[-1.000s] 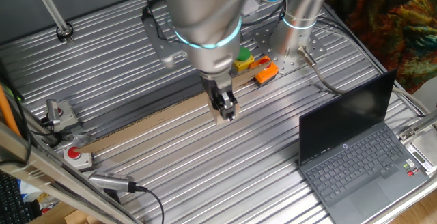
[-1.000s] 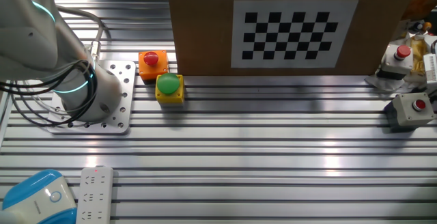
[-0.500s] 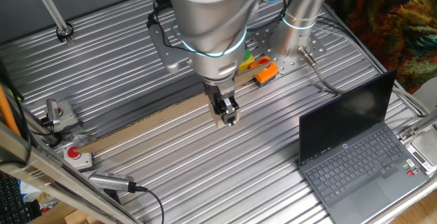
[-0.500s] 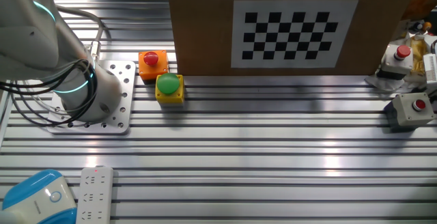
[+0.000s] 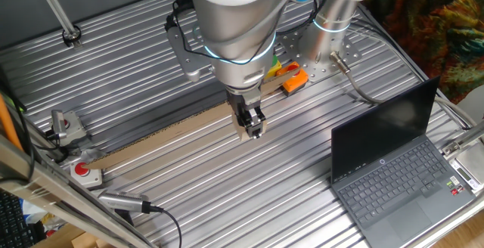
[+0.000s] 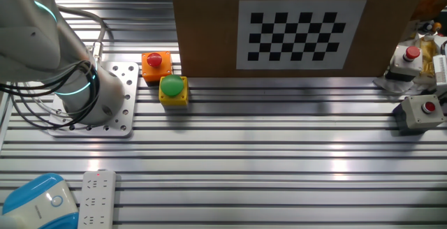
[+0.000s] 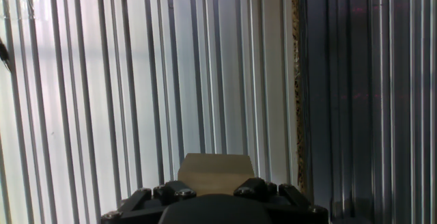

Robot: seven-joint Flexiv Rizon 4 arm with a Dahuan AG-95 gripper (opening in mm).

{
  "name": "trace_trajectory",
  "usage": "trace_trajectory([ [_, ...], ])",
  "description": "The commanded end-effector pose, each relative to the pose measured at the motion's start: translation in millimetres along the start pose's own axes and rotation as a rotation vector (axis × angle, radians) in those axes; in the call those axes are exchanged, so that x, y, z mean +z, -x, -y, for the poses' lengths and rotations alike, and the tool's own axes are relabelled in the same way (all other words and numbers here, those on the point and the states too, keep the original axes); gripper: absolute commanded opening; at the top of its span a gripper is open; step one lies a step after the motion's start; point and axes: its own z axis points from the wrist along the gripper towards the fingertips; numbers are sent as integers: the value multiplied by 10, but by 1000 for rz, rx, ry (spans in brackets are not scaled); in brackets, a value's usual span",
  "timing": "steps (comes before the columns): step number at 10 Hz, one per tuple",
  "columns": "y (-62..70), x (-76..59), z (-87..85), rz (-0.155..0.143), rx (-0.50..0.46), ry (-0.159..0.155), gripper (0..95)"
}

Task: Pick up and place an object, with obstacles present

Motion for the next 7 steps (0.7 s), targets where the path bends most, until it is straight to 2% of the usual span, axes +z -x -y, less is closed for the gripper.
trace_trajectory([
  [1, -8, -3, 10, -13, -1, 14, 0],
  [4, -8, -3, 10, -29, 11, 36, 0],
  [7, -8, -3, 10, -27, 21, 35, 0],
])
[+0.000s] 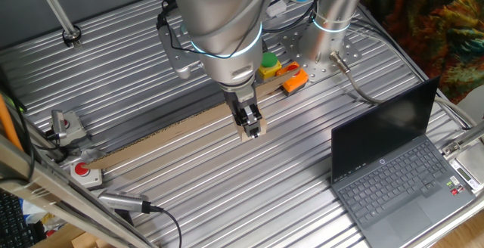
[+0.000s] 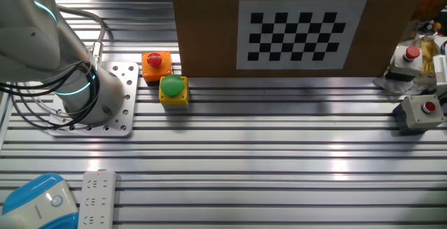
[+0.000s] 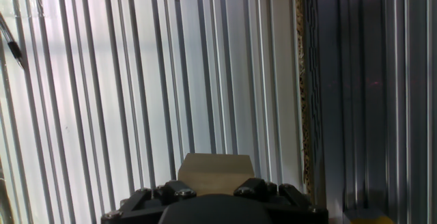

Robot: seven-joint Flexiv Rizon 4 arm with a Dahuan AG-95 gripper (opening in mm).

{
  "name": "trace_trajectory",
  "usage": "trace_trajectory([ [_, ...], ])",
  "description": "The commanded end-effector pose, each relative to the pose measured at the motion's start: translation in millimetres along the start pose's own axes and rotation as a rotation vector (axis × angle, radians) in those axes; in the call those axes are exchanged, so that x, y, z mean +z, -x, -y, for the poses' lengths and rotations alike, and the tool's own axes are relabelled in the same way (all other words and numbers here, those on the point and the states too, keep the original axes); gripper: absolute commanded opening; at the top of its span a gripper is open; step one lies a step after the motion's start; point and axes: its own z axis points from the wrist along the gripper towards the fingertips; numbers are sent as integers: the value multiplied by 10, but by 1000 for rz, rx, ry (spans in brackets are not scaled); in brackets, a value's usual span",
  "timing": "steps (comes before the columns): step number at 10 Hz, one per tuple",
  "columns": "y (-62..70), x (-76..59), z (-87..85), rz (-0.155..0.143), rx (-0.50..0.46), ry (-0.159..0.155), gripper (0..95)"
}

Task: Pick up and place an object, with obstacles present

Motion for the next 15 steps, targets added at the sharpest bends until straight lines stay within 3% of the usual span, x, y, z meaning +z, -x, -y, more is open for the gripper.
trace_trajectory([
  [1, 2, 0, -1, 2, -1, 1, 0],
  [15, 2, 0, -1, 19, 73, 6, 0],
])
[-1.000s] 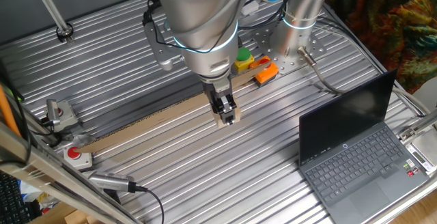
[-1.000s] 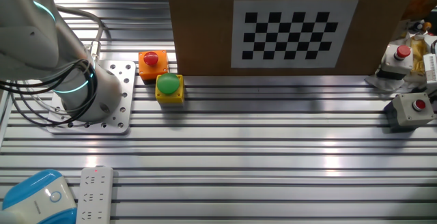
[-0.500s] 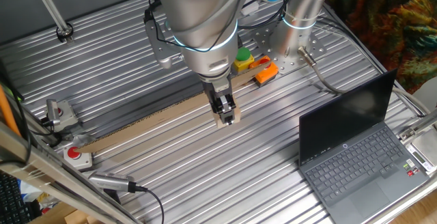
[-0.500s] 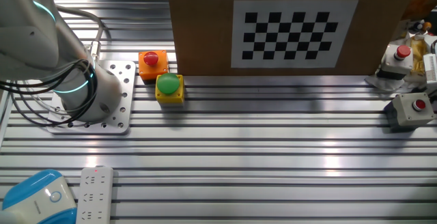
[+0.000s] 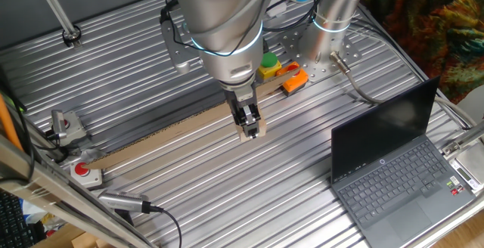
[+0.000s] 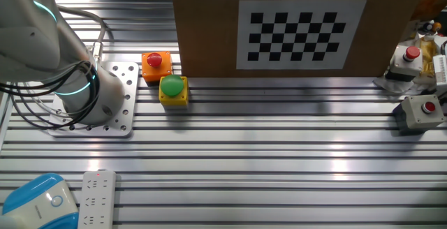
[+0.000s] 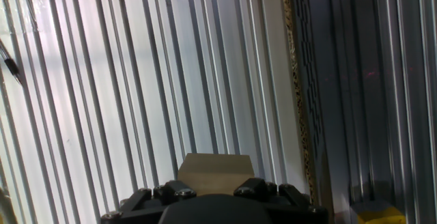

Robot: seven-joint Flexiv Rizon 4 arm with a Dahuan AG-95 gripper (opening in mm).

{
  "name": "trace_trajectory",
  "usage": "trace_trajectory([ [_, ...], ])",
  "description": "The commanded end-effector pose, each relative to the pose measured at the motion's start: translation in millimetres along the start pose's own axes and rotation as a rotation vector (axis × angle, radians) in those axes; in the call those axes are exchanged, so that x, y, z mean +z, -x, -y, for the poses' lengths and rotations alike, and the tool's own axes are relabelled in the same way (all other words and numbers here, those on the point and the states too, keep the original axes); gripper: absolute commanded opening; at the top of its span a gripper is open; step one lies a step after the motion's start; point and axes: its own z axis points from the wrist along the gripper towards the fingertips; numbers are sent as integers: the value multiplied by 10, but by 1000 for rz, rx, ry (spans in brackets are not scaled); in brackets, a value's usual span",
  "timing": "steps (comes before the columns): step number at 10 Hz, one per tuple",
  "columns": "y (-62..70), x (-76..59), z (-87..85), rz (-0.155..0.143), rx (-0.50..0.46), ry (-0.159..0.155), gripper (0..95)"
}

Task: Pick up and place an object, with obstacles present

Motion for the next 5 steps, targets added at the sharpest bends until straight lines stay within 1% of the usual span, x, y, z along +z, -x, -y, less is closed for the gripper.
trace_trajectory([
  [1, 2, -1, -2, 2, 4, -4, 0],
  [3, 2, -1, -2, 9, 0, -4, 0],
  [4, 2, -1, -2, 14, -11, -11, 0],
  [5, 2, -1, -2, 17, -17, -10, 0],
])
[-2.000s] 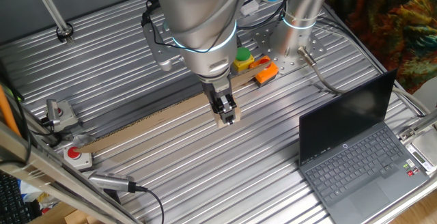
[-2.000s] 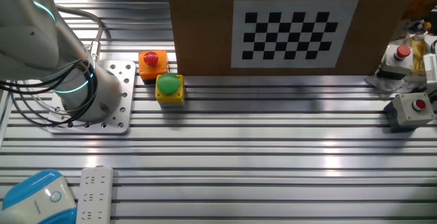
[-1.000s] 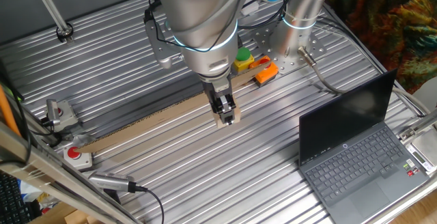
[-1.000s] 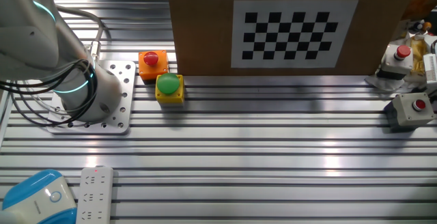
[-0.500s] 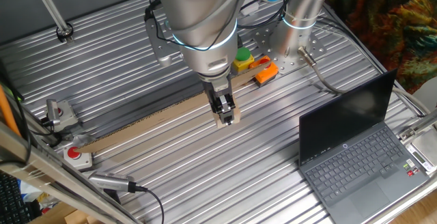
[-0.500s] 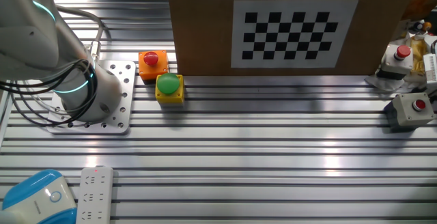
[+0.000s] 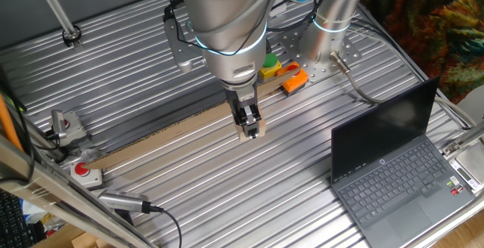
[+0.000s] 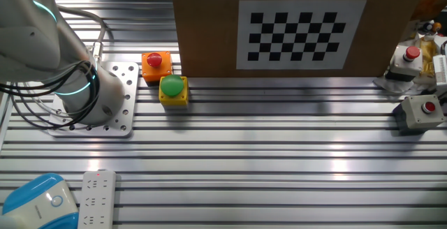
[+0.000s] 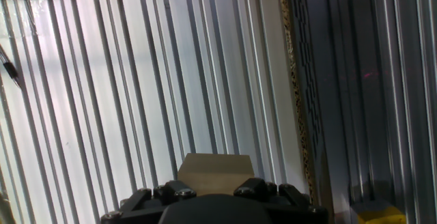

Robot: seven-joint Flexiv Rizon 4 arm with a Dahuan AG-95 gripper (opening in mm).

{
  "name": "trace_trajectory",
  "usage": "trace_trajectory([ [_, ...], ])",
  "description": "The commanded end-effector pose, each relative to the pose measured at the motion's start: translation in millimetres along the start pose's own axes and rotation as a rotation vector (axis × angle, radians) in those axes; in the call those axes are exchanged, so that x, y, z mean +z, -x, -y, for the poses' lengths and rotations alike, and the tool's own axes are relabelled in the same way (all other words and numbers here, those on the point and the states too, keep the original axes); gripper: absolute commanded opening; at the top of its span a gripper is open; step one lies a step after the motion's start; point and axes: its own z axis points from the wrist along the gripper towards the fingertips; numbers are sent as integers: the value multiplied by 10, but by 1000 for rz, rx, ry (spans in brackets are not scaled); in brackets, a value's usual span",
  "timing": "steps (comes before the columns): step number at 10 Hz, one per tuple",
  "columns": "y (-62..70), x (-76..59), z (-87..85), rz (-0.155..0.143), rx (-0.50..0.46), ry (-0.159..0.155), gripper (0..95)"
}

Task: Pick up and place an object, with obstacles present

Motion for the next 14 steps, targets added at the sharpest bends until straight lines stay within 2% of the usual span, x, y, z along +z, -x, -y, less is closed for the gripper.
trace_trajectory([
  [1, 1, 1, -1, 5, -10, 4, 0],
  [3, 0, 3, 2, -4, -3, 9, 0],
  [6, 5, 77, 47, 6, -10, 12, 0],
  [9, 38, 270, 45, 23, -6, 16, 0],
  [14, 143, 423, 27, 25, -8, 13, 0],
])
